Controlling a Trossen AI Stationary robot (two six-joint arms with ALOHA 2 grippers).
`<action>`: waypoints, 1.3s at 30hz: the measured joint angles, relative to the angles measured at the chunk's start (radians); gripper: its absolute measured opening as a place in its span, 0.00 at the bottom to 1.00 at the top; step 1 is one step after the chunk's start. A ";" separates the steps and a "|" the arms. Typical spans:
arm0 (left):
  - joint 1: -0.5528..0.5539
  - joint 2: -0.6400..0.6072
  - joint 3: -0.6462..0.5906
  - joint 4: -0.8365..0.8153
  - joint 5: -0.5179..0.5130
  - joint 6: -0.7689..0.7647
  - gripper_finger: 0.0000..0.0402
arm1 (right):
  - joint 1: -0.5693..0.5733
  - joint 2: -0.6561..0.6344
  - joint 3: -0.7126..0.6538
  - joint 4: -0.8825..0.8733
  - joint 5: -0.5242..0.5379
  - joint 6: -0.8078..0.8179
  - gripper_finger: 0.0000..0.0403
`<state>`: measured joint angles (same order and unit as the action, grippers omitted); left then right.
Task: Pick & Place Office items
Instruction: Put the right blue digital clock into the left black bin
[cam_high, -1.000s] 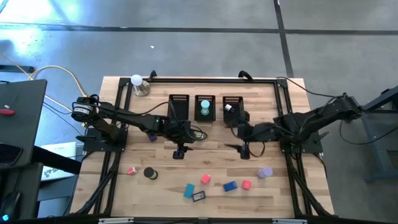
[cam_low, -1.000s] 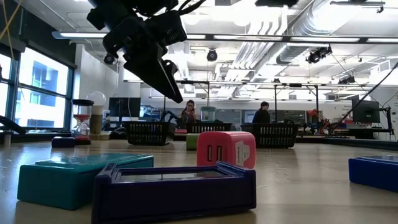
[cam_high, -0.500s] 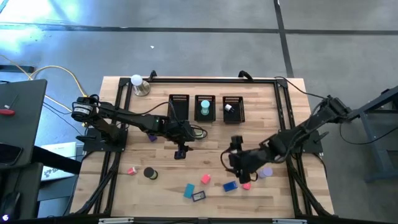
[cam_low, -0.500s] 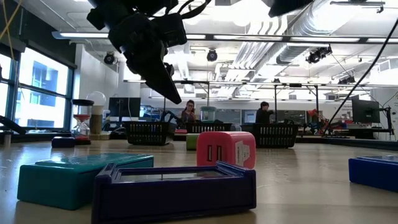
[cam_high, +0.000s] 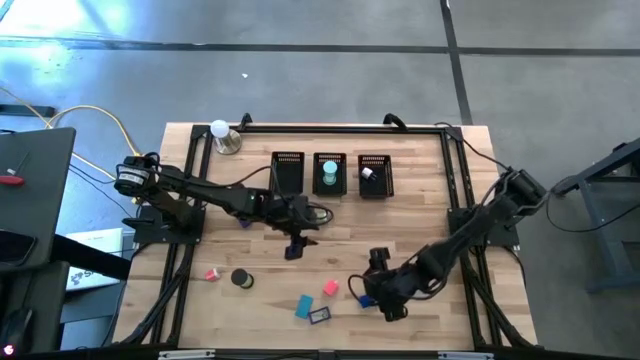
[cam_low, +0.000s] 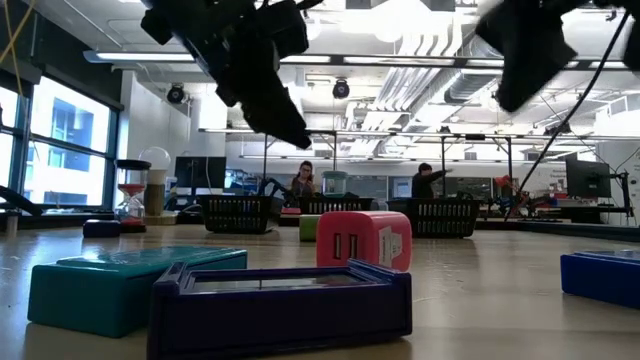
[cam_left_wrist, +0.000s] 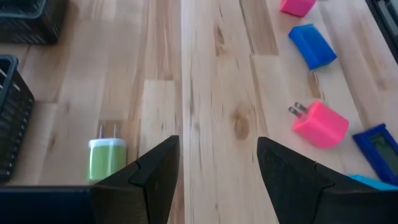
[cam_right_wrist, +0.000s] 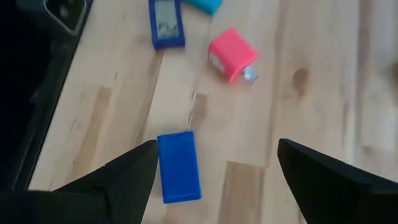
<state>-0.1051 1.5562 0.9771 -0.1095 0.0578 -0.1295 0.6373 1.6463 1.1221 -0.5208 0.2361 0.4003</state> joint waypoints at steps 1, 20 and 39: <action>0.000 0.000 0.000 0.003 0.000 0.000 0.52 | 0.000 0.013 0.000 0.004 -0.013 0.000 0.79; -0.003 0.000 0.000 0.029 0.001 -0.138 0.52 | 0.011 0.080 -0.012 -0.001 -0.104 0.130 0.79; -0.020 0.000 0.000 0.099 0.004 -0.141 0.52 | 0.013 0.179 -0.011 -0.011 -0.113 0.074 0.79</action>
<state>-0.1249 1.5562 0.9771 -0.0110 0.0616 -0.2703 0.6498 1.8248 1.1110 -0.5316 0.1226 0.4744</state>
